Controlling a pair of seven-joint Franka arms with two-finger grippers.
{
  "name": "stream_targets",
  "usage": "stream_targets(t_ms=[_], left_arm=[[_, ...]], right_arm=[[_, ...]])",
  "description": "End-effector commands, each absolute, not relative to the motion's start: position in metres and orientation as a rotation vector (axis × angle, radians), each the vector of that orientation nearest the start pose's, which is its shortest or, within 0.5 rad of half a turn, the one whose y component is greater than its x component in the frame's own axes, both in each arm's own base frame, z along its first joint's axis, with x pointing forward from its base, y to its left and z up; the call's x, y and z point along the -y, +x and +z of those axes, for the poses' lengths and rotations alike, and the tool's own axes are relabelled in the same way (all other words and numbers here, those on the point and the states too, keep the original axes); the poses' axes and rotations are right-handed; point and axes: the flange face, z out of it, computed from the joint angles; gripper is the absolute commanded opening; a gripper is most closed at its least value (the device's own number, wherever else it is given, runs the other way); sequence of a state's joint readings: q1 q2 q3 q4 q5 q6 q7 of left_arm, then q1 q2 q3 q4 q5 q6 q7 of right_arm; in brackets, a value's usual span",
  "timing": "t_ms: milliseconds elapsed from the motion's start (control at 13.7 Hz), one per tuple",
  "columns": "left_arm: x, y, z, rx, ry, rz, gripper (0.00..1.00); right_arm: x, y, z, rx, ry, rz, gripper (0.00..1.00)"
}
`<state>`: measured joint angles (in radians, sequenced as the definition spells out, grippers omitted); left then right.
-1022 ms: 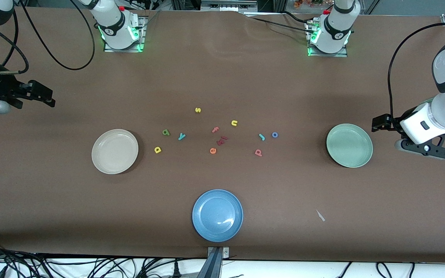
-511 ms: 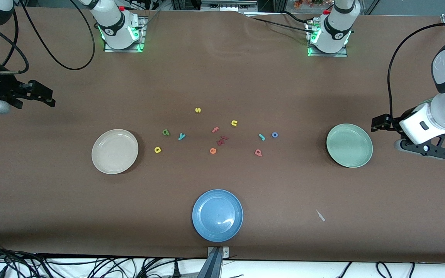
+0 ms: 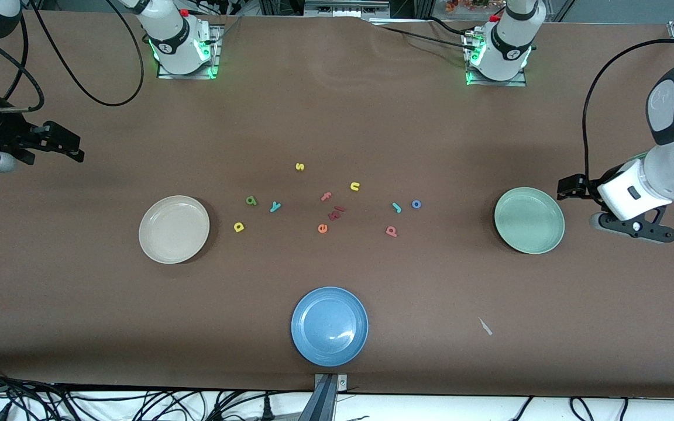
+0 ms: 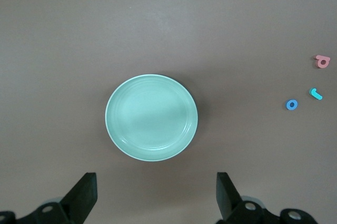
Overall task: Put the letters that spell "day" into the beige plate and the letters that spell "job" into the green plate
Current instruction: 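Reach the left gripper to the blue o and grasp it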
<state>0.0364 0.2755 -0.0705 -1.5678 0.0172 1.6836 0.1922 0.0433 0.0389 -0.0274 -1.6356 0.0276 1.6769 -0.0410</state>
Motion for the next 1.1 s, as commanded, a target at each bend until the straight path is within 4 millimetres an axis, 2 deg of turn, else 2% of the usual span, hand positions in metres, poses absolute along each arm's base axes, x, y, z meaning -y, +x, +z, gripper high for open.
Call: stream_targets(t_ms=[0,73,146,292,438,657,803,876,1022], left_arm=[[0.033,0.629,0.465,-0.368,-3.154,0.271,0.99],[0.035,0.629,0.460,-0.365,-3.155,0.283,0.99],[0.050,0.629,0.454,-0.355,-3.173,0.302,0.99],[0.066,0.631,0.439,-0.227,-3.234,0.351,0.99],[0.093,0.631,0.423,-0.112,-3.251,0.392,0.99],[0.153,0.627,0.391,0.146,-3.204,0.424,0.99],[0.187,0.621,0.355,0.328,-3.153,0.459,0.99],[0.202,0.612,0.333,0.413,-3.120,0.470,0.99],[0.225,0.590,0.285,0.578,-3.098,0.383,0.99]], right_arm=[[-0.012,0.572,0.585,0.089,-3.112,-0.005,1.00],[-0.012,0.572,0.585,0.089,-3.112,-0.005,1.00],[-0.012,0.572,0.585,0.089,-3.112,-0.005,1.00],[-0.012,0.572,0.585,0.089,-3.111,-0.005,1.00],[-0.010,0.572,0.585,0.084,-3.111,-0.006,1.00],[-0.010,0.572,0.585,0.083,-3.110,-0.006,1.00],[-0.010,0.573,0.584,0.083,-3.110,-0.003,1.00],[-0.010,0.573,0.584,0.083,-3.110,-0.003,1.00],[-0.010,0.573,0.584,0.083,-3.110,-0.010,1.00]])
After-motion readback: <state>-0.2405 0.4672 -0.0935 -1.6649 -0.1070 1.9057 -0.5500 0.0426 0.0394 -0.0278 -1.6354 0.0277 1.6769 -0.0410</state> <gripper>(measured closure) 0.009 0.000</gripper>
